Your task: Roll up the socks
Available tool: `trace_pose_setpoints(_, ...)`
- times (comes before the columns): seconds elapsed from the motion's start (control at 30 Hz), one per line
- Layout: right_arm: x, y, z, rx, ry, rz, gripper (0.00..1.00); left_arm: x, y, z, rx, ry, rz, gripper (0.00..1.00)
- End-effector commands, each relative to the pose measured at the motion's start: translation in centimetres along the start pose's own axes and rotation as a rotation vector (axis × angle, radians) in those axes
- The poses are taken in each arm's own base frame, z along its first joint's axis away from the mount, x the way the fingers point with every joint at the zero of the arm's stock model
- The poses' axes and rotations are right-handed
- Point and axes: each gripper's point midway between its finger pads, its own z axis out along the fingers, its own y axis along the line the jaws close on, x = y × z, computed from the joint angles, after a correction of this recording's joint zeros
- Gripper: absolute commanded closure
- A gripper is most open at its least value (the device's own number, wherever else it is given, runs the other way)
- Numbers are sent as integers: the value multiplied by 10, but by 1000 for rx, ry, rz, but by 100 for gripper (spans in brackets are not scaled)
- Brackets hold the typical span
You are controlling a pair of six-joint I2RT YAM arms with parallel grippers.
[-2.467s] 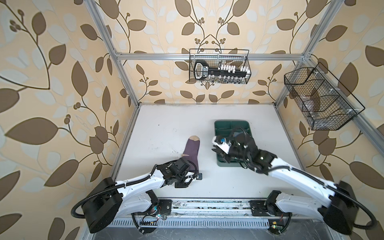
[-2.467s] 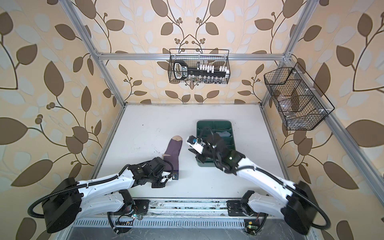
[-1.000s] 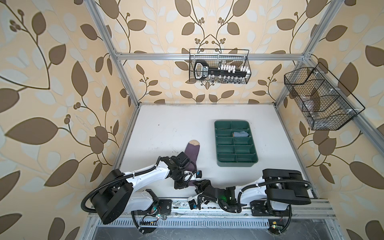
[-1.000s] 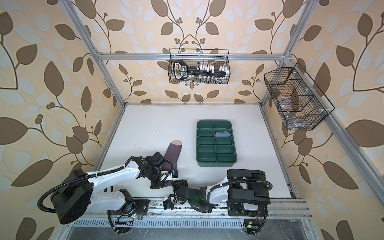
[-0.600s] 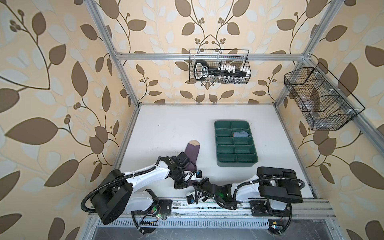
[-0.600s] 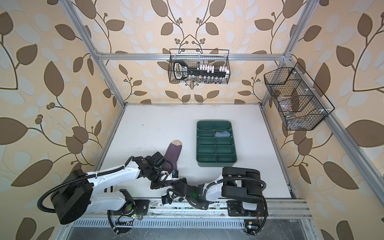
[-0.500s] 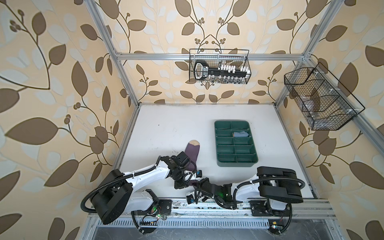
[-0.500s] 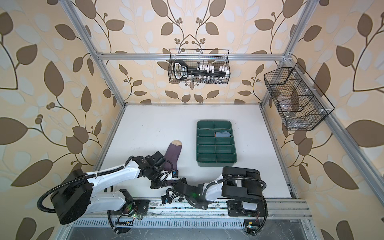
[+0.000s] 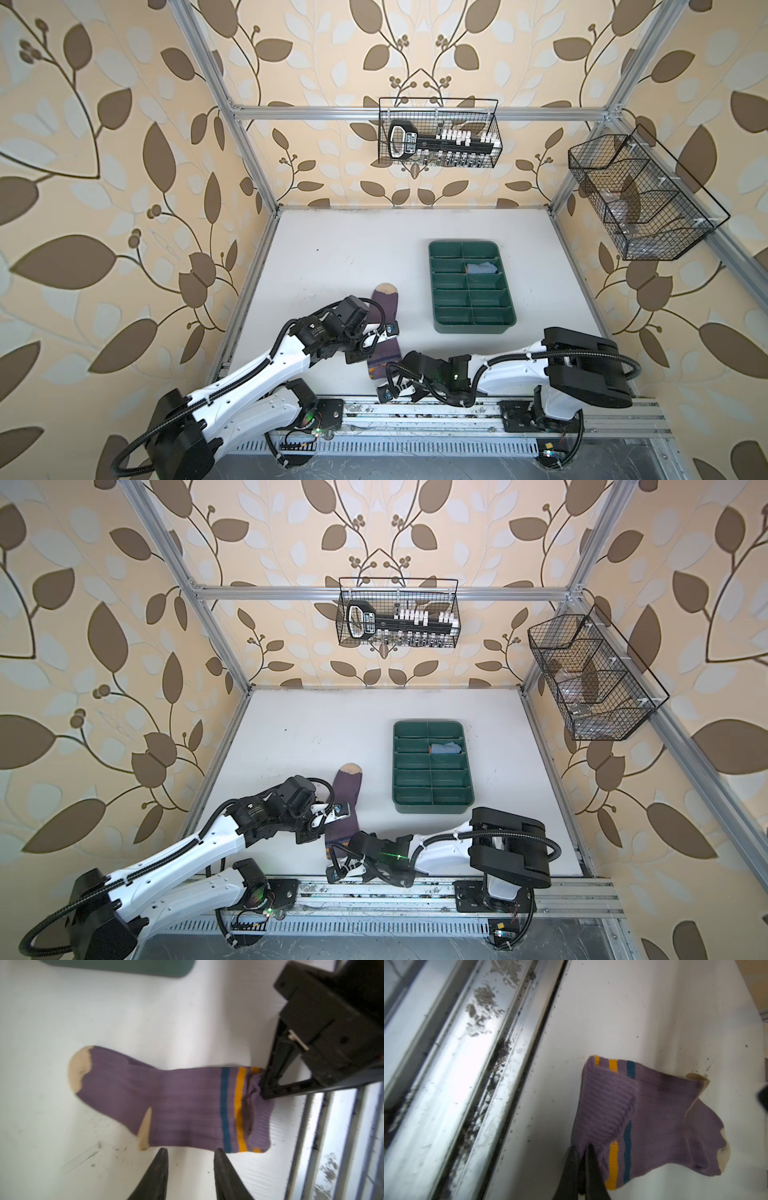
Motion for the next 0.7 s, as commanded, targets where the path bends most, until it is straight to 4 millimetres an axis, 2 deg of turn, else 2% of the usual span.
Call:
trace_pose_setpoints(0.0,-1,27,-14,-229,-3,51,100,-15,58,-44,-336,-94,-138,59)
trace_pose_setpoints(0.07,-3,30,-18,-314,-4,90,100,-22,79,-77,-484,-184,-225,52)
trace_pose_setpoints(0.1,-6,31,-20,-366,-9,113,100,-23,88,-95,-548,-231,-276,43)
trace_pose_setpoints(0.2,-4,40,-27,-555,23,190,100,-17,114,-153,-759,-343,-471,27)
trace_pose_setpoints(0.3,-2,45,-31,-693,47,262,100,-16,124,-203,-853,-400,-544,13)
trace_pose_setpoints(0.37,-1,44,-32,-739,44,300,100,-23,124,-228,-849,-441,-566,4)
trace_pose_setpoints(0.4,0,41,-30,-750,40,323,100,-30,122,-236,-819,-463,-557,1)
trace_pose_setpoints(0.47,2,34,-26,-755,33,362,100,-48,106,-237,-685,-472,-463,1)
trace_pose_setpoints(0.6,9,24,-17,-773,64,423,100,-70,80,-219,-445,-385,-329,1)
trace_pose_setpoints(0.67,15,25,-14,-798,91,446,100,-77,75,-213,-375,-341,-304,1)
